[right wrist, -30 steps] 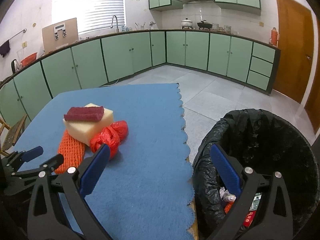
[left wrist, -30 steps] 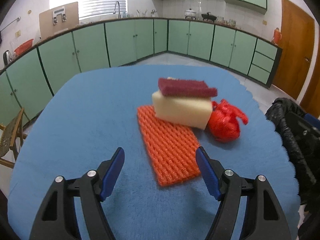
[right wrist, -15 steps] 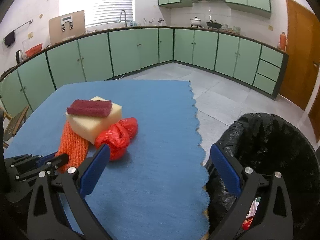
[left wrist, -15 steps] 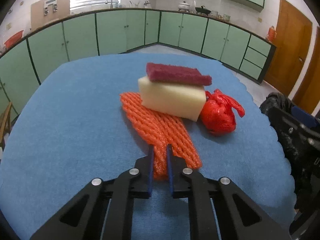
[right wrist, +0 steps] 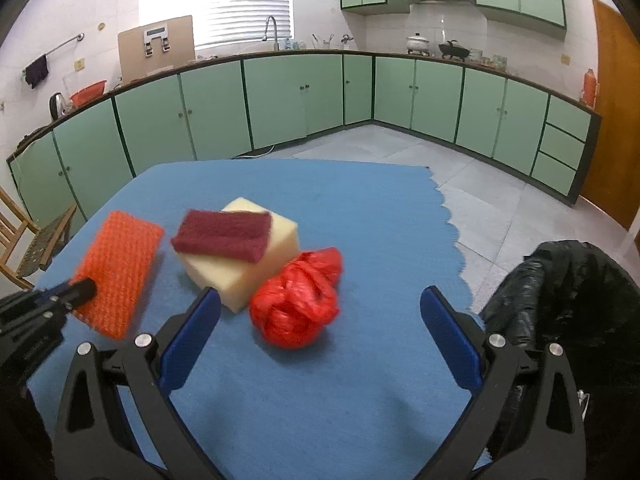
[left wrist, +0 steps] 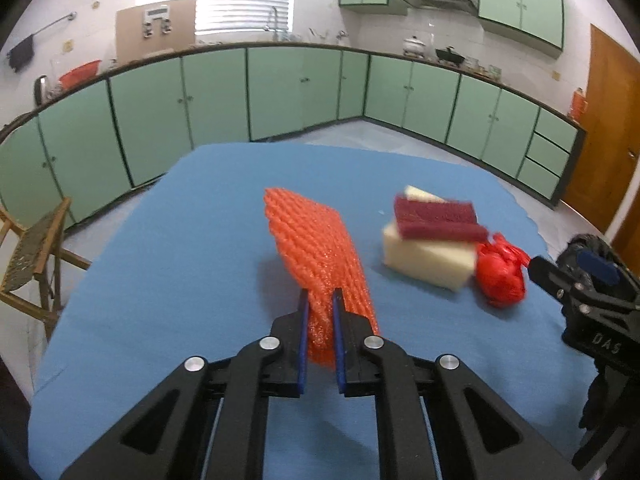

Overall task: Collect trash
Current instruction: 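Grasp the orange mesh net with the left gripper while the right grasps the red plastic bag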

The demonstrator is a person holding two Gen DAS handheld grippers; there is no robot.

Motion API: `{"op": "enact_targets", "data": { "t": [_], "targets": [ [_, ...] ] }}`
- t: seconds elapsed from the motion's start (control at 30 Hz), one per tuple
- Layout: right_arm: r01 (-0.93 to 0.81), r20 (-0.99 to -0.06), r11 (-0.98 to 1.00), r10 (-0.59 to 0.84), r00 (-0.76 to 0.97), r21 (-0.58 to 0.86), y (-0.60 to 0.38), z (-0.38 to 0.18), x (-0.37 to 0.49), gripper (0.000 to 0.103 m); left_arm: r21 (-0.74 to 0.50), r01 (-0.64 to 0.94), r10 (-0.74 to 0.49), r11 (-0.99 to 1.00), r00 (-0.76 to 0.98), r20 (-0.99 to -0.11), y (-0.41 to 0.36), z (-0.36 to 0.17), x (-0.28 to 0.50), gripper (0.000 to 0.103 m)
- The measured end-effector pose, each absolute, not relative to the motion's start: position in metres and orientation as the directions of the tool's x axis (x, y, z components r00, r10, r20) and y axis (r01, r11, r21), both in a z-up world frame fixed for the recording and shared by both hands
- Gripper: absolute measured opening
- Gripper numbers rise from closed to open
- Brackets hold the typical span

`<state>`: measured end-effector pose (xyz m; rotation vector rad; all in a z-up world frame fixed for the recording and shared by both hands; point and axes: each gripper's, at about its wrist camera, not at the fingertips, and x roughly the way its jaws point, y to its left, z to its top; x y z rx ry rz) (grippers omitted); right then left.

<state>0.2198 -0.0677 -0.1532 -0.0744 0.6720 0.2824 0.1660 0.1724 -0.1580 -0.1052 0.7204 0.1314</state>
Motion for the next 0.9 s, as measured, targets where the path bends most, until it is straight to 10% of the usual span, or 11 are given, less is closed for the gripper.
{"op": "enact_targets", "data": {
  "t": [0.23, 0.43, 0.53, 0.9],
  "targets": [
    [-0.270, -0.653, 0.963, 0.211, 0.727, 0.009, -0.050, -0.163, 0.237, 0.096, -0.051, -0.188, 0.113, 0.981, 0.763, -0.637, 0.184, -0.151, 0.169, 0.010],
    [-0.291, -0.698, 0.956, 0.229, 0.679, 0.031, -0.043, -0.173, 0.250, 0.073, -0.074, -0.172, 0.084, 0.982, 0.757, -0.648, 0.186, -0.157, 0.171, 0.010],
    [-0.317, -0.712, 0.947, 0.261, 0.652, 0.057, -0.042, -0.176, 0.251, 0.044, -0.088, -0.160, 0.061, 0.983, 0.741, -0.669, 0.185, -0.163, 0.173, 0.012],
    [-0.301, -0.689, 0.949, 0.279, 0.669, 0.092, -0.058, -0.164, 0.238, 0.037, -0.106, -0.160, 0.045, 0.981, 0.731, -0.681, 0.176, -0.165, 0.176, 0.012]
  ]
}}
